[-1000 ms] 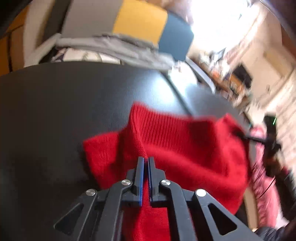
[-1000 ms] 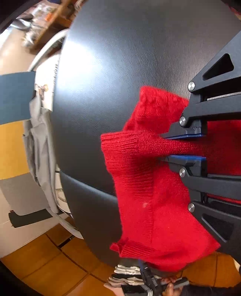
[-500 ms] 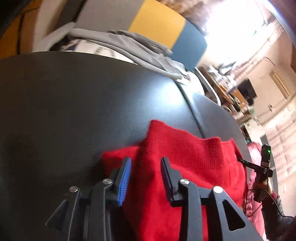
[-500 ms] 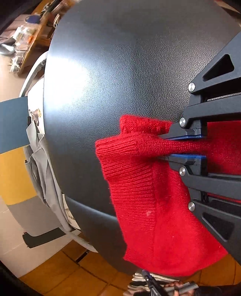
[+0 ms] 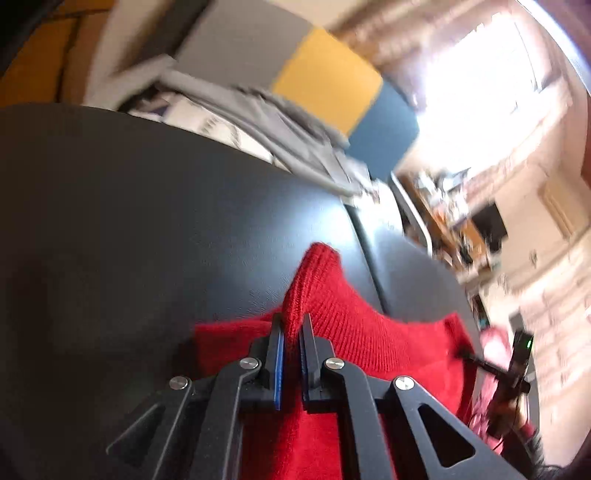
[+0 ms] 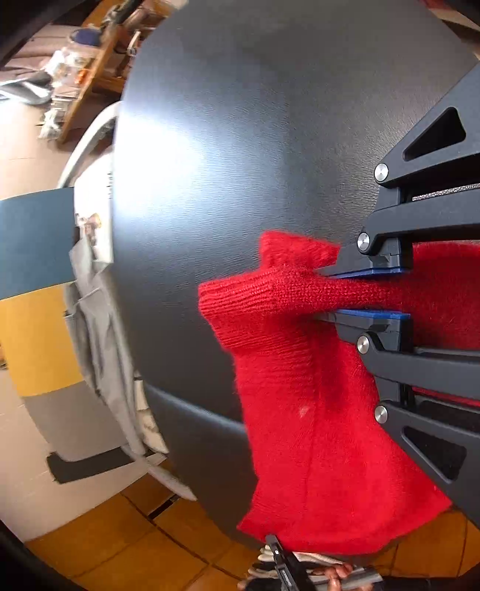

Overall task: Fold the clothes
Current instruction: 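Open both grippers to release the straightened sweater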

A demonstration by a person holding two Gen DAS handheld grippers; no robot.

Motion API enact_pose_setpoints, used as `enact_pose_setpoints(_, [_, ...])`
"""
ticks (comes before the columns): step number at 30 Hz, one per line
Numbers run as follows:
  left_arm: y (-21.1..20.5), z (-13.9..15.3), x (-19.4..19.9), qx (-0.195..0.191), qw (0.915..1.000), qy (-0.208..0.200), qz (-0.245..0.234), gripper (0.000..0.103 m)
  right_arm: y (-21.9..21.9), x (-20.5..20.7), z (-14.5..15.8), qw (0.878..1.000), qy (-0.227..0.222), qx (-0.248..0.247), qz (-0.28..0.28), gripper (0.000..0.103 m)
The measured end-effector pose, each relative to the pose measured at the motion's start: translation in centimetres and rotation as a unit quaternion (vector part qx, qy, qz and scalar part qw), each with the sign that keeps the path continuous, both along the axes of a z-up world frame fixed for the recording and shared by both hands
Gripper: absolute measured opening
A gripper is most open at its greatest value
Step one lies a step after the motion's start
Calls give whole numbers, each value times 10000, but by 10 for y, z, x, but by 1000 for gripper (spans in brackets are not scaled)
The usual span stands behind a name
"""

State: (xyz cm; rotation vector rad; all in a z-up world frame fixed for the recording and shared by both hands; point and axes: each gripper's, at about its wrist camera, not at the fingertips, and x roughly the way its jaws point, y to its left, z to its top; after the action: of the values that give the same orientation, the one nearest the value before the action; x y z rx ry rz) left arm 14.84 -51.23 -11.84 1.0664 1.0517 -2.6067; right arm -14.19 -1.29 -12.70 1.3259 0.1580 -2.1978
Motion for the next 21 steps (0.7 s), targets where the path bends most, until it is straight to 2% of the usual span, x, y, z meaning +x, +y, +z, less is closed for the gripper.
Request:
enact_pose_setpoints(1, [-2,1,6,-29,9999,14,124,5,-1,1,5,10000,78,-12,25,13])
enact_pose_setpoints(3, [0,-10,-1,-175,9994,-261,161,5,-12,-2,3,9994,200,287,74,13])
enact_pose_setpoints(6, [4,-29,-19,-427,9958,-756,298,5,-19,-11,-18,9991,46,424,-64,13])
enact_pose_setpoints(8, [7,-45,-38,-359,9936,-1023,318,7,-21,-14,-25,9988,27,442,-204,13])
enact_pose_setpoints(10, [9,-48,-42,-333,9933,-1031,406,10,-20,-11,-20,9986,130,425,-292,13])
enact_pose_setpoints(11, [11,-45,-42,-324,9943,-943,376,18,-19,-8,-16,9986,192,390,-310,13])
enact_pose_setpoints(12, [12,-42,-37,-322,9949,-881,383,20,-18,-5,-12,9985,253,355,-327,13])
enact_pose_setpoints(14, [13,-37,-25,-320,9957,-763,406,21,-16,0,-4,9982,375,286,-361,22])
enact_pose_setpoints(16, [12,-32,2,-218,9967,-580,517,24,-15,6,4,9977,498,216,-395,39])
enact_pose_setpoints(18, [11,-29,32,-86,9974,-402,586,25,-13,11,12,9970,620,146,-429,43])
enact_pose_setpoints(21, [26,-32,74,185,9988,-184,404,31,-14,30,30,9971,693,-256,-157,59])
